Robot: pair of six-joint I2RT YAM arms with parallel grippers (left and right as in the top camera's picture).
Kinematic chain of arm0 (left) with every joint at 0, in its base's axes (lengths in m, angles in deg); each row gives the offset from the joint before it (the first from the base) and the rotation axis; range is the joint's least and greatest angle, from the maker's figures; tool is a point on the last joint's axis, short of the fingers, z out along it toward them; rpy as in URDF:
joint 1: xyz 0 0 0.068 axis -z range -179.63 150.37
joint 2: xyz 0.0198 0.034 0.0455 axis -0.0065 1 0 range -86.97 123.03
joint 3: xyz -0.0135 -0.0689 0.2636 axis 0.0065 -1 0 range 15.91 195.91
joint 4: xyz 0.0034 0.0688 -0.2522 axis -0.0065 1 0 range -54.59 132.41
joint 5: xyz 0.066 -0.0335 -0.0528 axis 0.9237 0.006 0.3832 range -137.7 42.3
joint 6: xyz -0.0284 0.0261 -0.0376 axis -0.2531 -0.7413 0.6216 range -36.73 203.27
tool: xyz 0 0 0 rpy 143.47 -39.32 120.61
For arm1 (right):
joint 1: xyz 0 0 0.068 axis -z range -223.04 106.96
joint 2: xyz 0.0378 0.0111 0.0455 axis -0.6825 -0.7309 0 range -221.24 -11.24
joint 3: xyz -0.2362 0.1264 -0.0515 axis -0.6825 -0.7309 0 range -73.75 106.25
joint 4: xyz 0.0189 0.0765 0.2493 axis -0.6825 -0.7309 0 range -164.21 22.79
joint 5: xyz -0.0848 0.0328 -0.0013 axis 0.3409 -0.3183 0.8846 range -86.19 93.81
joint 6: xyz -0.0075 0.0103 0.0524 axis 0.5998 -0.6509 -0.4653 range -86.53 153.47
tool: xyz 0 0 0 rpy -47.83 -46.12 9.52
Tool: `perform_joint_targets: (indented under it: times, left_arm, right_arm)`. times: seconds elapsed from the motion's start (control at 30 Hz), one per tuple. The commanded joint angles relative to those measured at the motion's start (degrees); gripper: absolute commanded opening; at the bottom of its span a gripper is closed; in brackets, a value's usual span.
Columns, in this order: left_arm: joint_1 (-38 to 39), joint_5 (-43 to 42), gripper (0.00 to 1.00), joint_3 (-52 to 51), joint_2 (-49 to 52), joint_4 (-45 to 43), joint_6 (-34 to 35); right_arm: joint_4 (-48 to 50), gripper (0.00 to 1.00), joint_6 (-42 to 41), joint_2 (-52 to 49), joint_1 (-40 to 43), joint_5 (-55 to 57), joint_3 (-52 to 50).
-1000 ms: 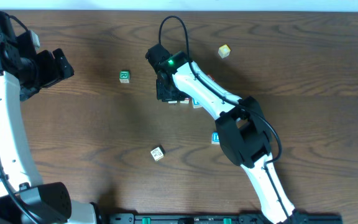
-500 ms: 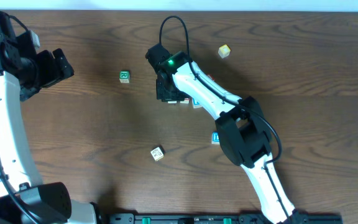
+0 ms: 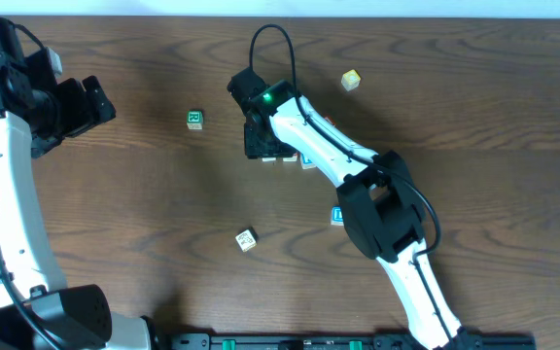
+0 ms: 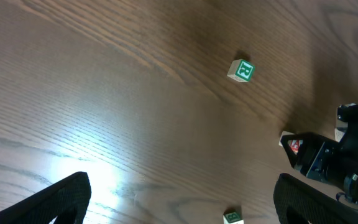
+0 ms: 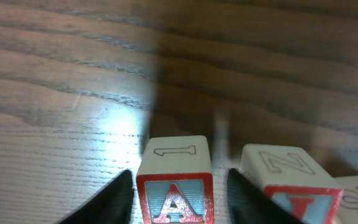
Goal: Spell out Ai2
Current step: 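Carry the red A block and place it left of the I block, then open the right gripper and withdraw both grippers from the blocks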
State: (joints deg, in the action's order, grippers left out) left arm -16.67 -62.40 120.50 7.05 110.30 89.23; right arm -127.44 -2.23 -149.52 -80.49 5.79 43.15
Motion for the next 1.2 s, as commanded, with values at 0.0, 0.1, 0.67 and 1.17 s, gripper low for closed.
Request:
perform_joint_targets:
  times: [0.0, 0.1, 0.67, 1.17]
  left_arm:
    - [-0.31, -0.42, 0.96, 0.07, -0.50, 0.00, 0.04]
    - [-0.31, -0.42, 0.95, 0.07, -0.50, 0.02, 0.04]
    - [7.34, -4.24, 0.50, -8.83, 0.46, -7.32, 0.00]
    - [27.39, 0.35, 0.06, -27.23, 0.48, -24.09, 5.88]
  right_arm:
    - [0.98, 0.53, -0.09, -0.50, 0.04, 0.66, 0.52]
    - [2.25, 0.54, 1.27, -0.48, 0.44, 0.81, 0.83]
    - [-13.66, 0.01, 13.18, 0.96, 7.85, 4.50, 29.73]
    - [-37.03, 0.01, 21.57, 3.50, 19.65, -3.61, 31.45]
